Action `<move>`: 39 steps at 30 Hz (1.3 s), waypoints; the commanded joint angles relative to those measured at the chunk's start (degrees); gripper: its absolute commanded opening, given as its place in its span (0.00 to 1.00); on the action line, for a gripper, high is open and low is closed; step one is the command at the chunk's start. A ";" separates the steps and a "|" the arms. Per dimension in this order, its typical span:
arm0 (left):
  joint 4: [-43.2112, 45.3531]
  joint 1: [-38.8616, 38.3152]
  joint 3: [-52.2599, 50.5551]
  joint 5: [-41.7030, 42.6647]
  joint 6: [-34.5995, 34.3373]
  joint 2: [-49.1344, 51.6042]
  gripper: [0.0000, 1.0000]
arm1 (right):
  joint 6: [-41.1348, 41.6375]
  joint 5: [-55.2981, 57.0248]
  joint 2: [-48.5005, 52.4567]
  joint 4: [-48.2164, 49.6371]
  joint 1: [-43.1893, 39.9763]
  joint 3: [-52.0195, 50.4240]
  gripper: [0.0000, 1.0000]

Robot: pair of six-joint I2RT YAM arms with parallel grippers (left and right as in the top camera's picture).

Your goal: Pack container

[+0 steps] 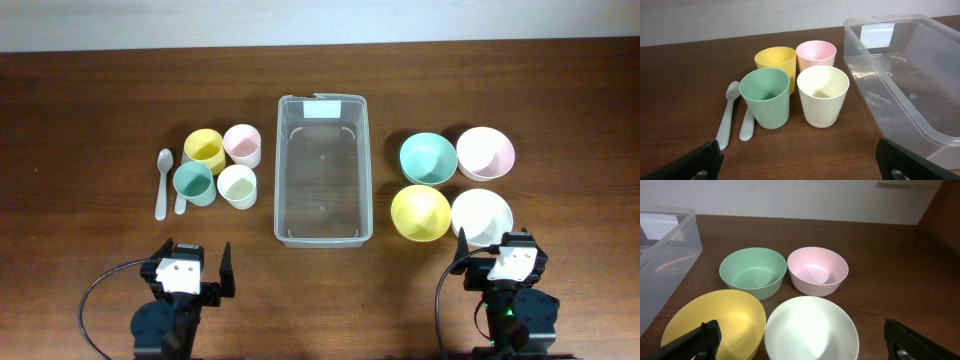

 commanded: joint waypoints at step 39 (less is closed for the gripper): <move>0.33 0.35 -0.66 0.22 0.70 -0.66 1.00 | 5.68 -3.28 36.96 -14.34 -0.07 38.88 0.99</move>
